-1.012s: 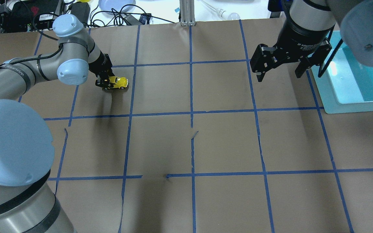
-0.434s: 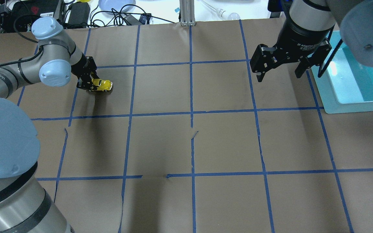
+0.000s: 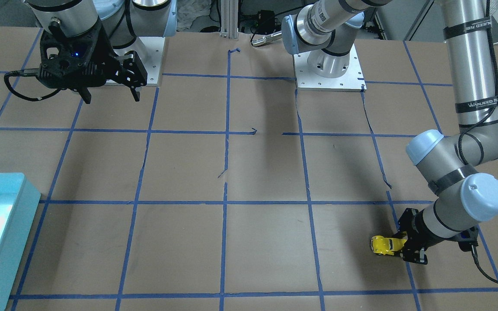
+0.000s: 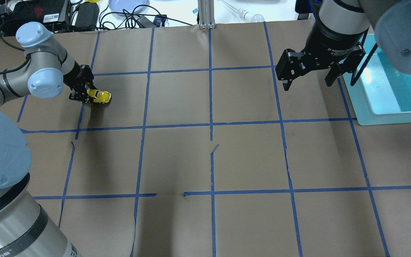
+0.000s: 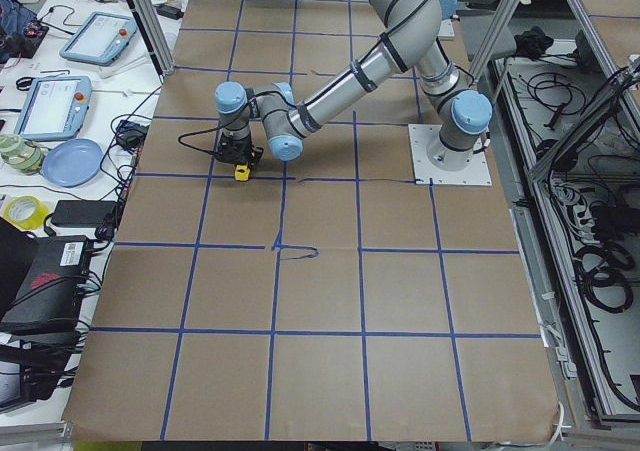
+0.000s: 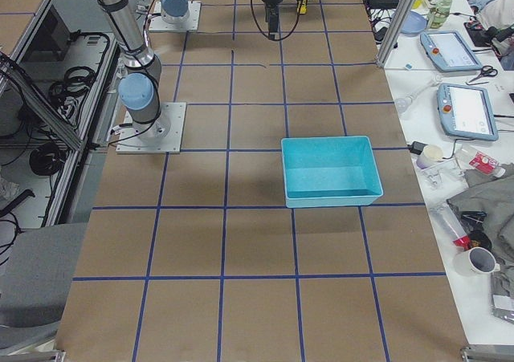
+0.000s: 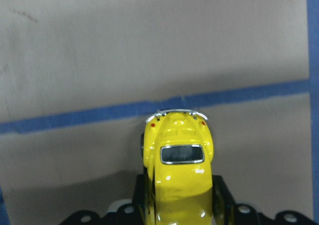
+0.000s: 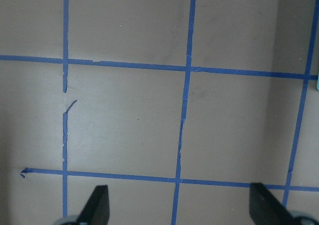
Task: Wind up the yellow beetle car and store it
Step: 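Pull the car back toward the left arm's side, winding it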
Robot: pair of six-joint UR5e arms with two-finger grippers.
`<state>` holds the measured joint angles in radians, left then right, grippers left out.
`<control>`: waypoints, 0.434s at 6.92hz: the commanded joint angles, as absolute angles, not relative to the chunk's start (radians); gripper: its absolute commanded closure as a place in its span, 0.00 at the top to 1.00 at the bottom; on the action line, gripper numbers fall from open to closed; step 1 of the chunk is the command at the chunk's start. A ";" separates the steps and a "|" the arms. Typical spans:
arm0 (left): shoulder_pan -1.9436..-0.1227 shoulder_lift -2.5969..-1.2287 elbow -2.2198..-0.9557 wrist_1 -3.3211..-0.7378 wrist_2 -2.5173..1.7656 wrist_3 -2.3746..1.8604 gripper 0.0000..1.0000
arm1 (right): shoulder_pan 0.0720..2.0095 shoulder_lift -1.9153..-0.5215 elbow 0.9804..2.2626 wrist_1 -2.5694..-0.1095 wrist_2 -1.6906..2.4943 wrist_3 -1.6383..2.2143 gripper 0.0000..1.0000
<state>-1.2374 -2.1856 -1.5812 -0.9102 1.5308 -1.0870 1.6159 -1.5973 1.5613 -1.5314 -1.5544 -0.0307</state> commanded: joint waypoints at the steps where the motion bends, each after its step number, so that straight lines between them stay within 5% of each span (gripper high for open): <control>1: -1.224 -2.183 -1.580 -0.896 1.528 -1.075 0.88 | 1.615 -1.597 1.562 -1.532 -1.554 -0.031 1.00; 2: -1.224 -2.178 -1.572 -0.891 1.526 -1.068 1.00 | 1.617 -1.597 1.562 -1.532 -1.554 -0.031 1.00; 3: -1.226 -2.171 -1.574 -0.891 1.525 -1.068 1.00 | 1.615 -1.597 1.565 -1.532 -1.554 -0.031 1.00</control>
